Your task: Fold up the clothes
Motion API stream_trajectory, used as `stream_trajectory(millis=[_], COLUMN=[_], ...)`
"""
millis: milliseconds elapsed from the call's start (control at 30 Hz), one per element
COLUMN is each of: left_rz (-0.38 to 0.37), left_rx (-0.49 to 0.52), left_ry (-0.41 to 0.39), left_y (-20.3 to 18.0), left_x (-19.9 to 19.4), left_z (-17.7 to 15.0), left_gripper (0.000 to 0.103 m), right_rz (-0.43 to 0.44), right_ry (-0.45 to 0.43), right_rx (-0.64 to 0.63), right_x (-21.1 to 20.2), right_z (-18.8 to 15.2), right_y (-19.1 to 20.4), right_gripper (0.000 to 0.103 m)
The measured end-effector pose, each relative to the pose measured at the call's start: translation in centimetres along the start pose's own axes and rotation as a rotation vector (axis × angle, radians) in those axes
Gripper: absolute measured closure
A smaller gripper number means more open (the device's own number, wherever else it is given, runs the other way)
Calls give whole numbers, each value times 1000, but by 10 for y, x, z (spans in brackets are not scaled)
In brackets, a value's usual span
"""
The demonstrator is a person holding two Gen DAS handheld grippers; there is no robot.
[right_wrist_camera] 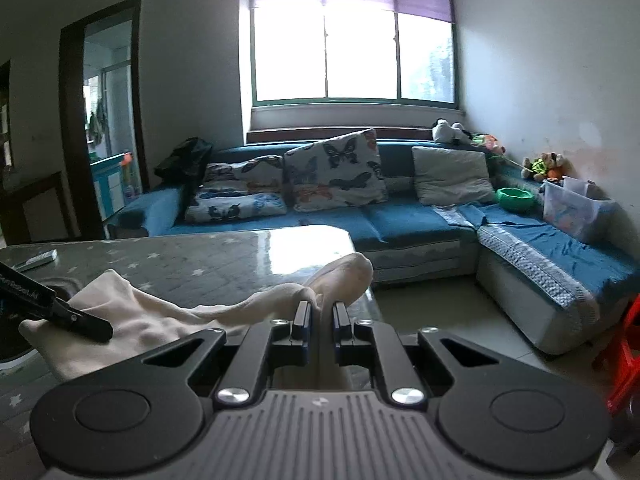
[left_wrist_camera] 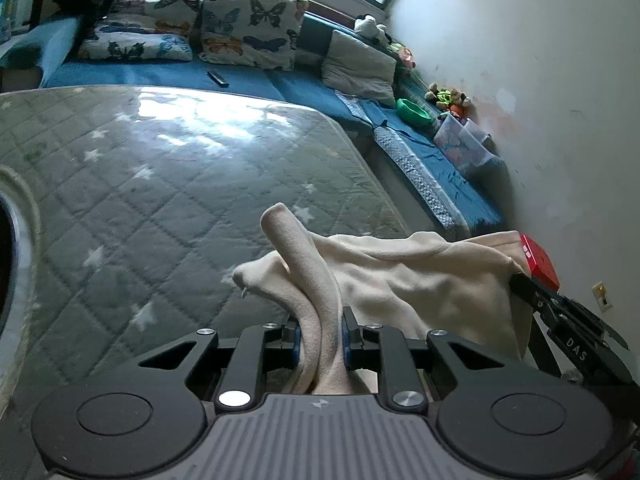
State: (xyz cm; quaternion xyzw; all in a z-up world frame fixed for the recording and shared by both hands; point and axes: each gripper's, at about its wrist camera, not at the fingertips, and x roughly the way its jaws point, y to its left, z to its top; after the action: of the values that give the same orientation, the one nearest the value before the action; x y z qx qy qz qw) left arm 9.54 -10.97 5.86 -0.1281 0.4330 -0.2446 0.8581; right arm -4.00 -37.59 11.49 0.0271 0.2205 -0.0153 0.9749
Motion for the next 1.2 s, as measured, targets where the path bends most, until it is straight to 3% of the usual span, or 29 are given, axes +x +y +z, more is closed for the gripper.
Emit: stream_trajectory(millis=[233, 633, 900, 1067, 1200], left_rz=[1, -7, 5, 19, 46], left_rx=[15, -29, 7, 22, 51], left_ry=[21, 219, 249, 245, 226], left_y=[-14, 2, 8, 9, 6], left_x=[23, 66, 61, 54, 50], left_z=[8, -16, -27, -28, -29], left_gripper=[83, 83, 83, 76, 61], right_rz=[-30, -60, -78, -41, -3], right_ry=[21, 132, 193, 201, 202], right_rx=[23, 26, 17, 24, 31], right_x=[20, 46, 55, 60, 64], right_z=[-3, -33, -53, -52, -49], right_y=[-24, -39, -40, -33, -25], right_gripper=[93, 93, 92, 90, 89])
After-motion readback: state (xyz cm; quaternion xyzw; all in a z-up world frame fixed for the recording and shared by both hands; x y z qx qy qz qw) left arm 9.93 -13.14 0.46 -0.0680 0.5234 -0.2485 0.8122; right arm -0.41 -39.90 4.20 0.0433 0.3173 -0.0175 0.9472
